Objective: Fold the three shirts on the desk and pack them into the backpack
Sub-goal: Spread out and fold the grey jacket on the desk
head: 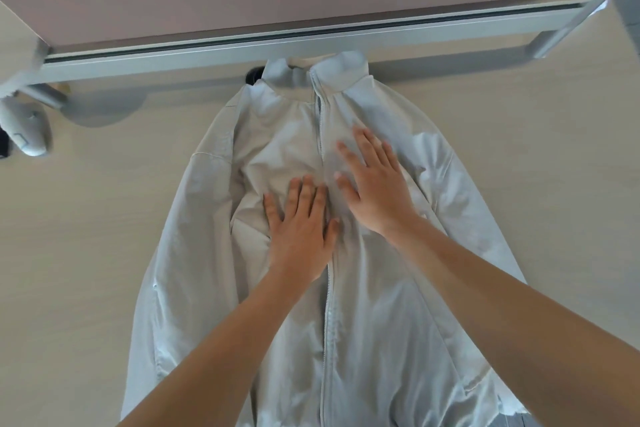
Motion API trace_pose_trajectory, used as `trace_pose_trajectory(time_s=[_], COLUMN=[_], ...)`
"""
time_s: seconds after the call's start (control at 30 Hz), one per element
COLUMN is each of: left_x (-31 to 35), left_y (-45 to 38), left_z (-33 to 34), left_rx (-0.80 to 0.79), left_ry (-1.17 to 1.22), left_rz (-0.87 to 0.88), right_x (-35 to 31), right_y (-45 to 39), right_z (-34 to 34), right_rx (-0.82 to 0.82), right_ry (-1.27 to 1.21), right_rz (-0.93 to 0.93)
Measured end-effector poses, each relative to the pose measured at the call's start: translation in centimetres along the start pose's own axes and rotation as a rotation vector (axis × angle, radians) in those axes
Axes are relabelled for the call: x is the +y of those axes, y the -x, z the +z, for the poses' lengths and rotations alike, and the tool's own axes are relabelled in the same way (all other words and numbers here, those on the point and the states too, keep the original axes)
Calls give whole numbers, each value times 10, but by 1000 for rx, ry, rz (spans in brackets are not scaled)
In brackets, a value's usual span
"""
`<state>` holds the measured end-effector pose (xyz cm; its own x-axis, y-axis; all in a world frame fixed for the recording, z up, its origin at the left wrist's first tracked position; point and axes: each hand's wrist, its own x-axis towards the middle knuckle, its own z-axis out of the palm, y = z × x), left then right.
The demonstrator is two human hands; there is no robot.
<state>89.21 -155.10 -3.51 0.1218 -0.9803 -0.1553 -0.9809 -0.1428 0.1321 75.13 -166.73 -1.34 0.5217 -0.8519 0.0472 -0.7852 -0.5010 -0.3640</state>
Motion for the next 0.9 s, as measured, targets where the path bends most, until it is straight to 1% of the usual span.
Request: trace_pose_trajectory(time_s=[0.03, 0.1, 0.2, 0.3, 0.47, 0.63, 0.77, 0.9], left_x=[-2, -4, -4, -6, -9, -10, -9, -9], left_y=[0, 1, 1, 2, 2, 3, 3, 3], left_z=[1, 4, 9, 10, 11, 11, 11, 11], left_rx=[20, 4, -30, -31, -23, -25, -25, -17], left_ry=[-15, -24, 12, 72, 100, 94, 88, 90], left_rz=[7, 10, -1, -4, 2, 4, 2, 2], right_x=[-5, -13, -18, -22, -25, -20, -16, -18], right_y=[-17, -50, -90, -109, -114, -103, -99, -99], right_z=[0, 2, 10, 20, 28, 28, 27, 29], right_rx=[-7, -45, -109, -127, -115, -67, -83, -74], right_ry=[-12, -9, 29, 43, -9, 51, 25, -12], right_rz=[-19, -28, 25, 90, 131, 44, 88, 95])
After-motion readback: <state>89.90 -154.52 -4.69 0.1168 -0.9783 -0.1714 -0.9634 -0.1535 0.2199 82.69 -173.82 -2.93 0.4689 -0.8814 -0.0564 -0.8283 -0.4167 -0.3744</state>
